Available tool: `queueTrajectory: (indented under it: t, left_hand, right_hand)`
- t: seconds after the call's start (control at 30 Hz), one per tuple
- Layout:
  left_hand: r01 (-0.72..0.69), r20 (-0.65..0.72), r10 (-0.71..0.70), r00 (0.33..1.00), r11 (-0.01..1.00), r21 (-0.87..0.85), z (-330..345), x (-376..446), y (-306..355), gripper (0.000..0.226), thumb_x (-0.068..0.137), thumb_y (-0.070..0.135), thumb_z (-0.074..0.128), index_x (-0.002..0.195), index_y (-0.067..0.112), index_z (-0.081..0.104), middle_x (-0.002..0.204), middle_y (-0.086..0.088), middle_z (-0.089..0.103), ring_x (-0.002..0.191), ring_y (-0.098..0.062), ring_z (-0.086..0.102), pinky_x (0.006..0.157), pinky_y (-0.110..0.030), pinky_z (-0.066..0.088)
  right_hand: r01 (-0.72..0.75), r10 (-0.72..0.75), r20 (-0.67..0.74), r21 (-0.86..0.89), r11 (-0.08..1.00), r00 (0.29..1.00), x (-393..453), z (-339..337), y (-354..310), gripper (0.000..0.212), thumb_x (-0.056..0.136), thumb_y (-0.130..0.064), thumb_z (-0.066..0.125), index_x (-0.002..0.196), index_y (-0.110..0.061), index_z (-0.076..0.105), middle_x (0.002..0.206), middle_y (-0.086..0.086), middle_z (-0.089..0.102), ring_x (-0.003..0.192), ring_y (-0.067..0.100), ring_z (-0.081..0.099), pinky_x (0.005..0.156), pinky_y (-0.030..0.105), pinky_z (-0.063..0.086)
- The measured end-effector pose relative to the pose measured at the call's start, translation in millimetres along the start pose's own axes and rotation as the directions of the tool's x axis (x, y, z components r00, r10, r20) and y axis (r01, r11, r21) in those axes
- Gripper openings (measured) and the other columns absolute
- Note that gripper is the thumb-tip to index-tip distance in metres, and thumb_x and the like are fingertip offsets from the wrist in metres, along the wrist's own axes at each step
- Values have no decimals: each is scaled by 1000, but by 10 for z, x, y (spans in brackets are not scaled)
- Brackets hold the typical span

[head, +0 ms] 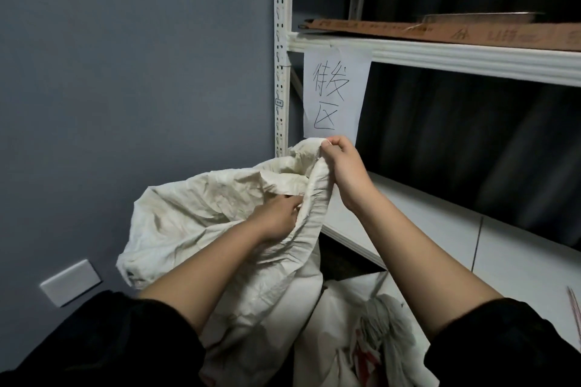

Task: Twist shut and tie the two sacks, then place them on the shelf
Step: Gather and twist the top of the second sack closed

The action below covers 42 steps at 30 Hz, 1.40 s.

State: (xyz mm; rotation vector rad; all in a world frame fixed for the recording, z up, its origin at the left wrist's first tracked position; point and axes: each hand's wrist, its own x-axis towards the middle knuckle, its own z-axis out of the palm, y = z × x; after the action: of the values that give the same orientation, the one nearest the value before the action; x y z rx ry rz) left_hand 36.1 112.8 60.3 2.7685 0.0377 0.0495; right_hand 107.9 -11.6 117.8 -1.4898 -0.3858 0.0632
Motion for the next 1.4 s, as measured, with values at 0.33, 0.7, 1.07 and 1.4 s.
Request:
queueTrajectory:
  t: [0.33,0.7,1.07,1.4]
  left_hand:
    - [-16,-275,79,958,975,223,-1021,169,200,38,85,31,59,121,22,53,121,-6,62,111,-26,58,95,-40,48]
    - [-30,-233,56,971,993,111,-855,305,-29,19,87,21,58,71,19,49,76,-3,56,78,-27,53,60,-31,32]
    - [92,129,-105,986,990,102,-1200,206,-133,29,71,48,56,89,25,53,99,-2,58,94,-19,52,81,-33,40]
    - [47,-324,99,941,909,415,-1295,73,-305,7,91,20,51,96,16,46,90,-7,59,89,-33,58,62,-31,31]
  right_hand:
    - [36,-36,-13,-6,999,999,-64,-151,-56,21,89,-4,39,73,-16,44,72,-2,41,65,9,38,55,17,35]
    - [108,-104,142,-15,994,984,-162,-289,-125,5,69,-18,37,69,-16,42,87,10,58,74,10,54,63,20,40]
    - [174,-353,-221,-569,804,909,-88,-342,-191,16,99,-23,32,105,-15,44,90,-1,56,81,28,51,69,35,34]
    - [99,-353,-207,-726,681,912,-45,-409,-188,13,94,-22,36,102,-16,45,98,2,59,82,29,54,68,36,36]
